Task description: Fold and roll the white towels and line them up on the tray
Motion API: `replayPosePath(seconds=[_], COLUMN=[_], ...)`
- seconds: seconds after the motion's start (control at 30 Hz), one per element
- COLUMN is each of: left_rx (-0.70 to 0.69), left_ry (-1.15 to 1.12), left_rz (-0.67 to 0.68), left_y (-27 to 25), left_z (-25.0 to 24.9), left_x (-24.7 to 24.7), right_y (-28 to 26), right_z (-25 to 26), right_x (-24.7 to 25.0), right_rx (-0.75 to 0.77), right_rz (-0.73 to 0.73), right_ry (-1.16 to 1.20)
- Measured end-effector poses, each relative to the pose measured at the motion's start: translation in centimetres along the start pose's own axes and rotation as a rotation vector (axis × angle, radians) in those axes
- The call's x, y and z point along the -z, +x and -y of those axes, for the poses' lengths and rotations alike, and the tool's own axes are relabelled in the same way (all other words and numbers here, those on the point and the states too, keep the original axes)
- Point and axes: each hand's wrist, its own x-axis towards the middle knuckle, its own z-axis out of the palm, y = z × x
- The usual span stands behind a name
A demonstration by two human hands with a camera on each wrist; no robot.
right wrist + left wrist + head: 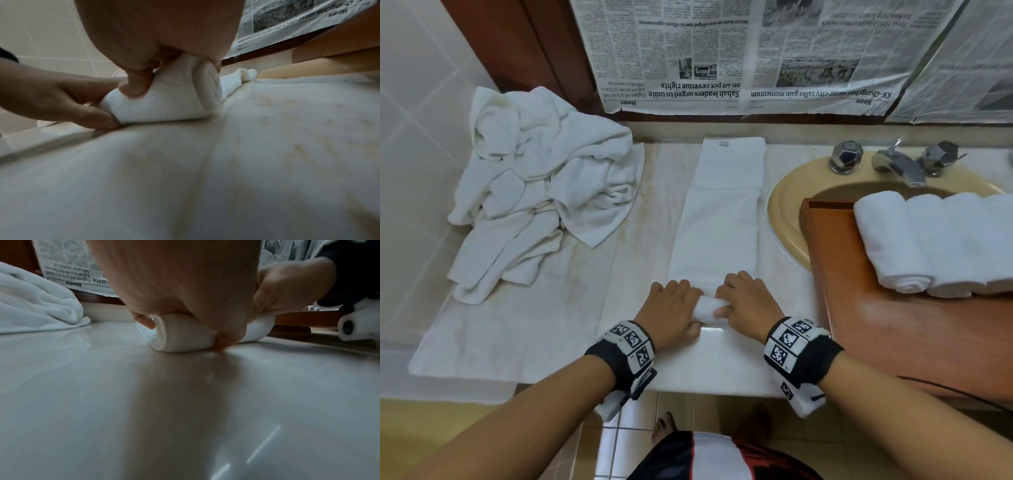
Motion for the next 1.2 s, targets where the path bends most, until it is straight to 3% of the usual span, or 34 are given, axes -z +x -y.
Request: replayPosePath(seconds=[0.17, 0.3, 0.4, 0.5, 0.57, 0.7, 0.83, 1.07, 1.13, 1.2], left_rx=[-0.007, -0.062, -0.061, -0.075, -0.039, 0.071, 0.168, 0.272, 0.302, 0.340], left_ry=[0.082, 0.014, -0.039, -0.048, -0.069, -0.153, -0.171, -0.385, -0.356, -0.278], left_rz=[0.001, -0.045, -0.097, -0.067, 0.014, 0.126, 0.249, 0.520, 0.498, 0.354], left_y=[-0.3, 0.2, 0.5, 1.0, 1.7, 2.7, 3.6, 4.4, 4.8, 5.0], left_z=[0.5, 0.3, 0.2, 0.2, 0.2, 0.4, 0.5, 1.0, 1.0, 1.0], left_x=[0.6, 1.5, 1.8, 2.1, 2.6, 3.1, 3.8, 4.4, 4.6, 4.7], right_y=[1.2, 2.5, 2.0, 0.6, 0.0, 0.1, 0.5, 1.9, 2.8, 3.4], right_z=[0.8, 1.1, 1.4, 1.8, 1.8, 1.2, 0.7, 0.6, 0.5, 0.8], right_x=[1.1, 1.7, 1.1, -0.3, -0.7, -0.9, -0.4, 1.7, 2.0, 2.1], right_rx=[-0.109, -0.236, -0.262, -0.116, -0.050, -0.050, -0.028, -0.193, -0.261, -0.344], right_rz=[0.098, 0.111, -0.037, -0.231, -0.256, -0.203, -0.127, 0.134, 0.167, 0.168], right_ry=[0.056, 0.090, 0.062, 0.029, 0.003, -0.115, -0.084, 0.292, 0.325, 0.279])
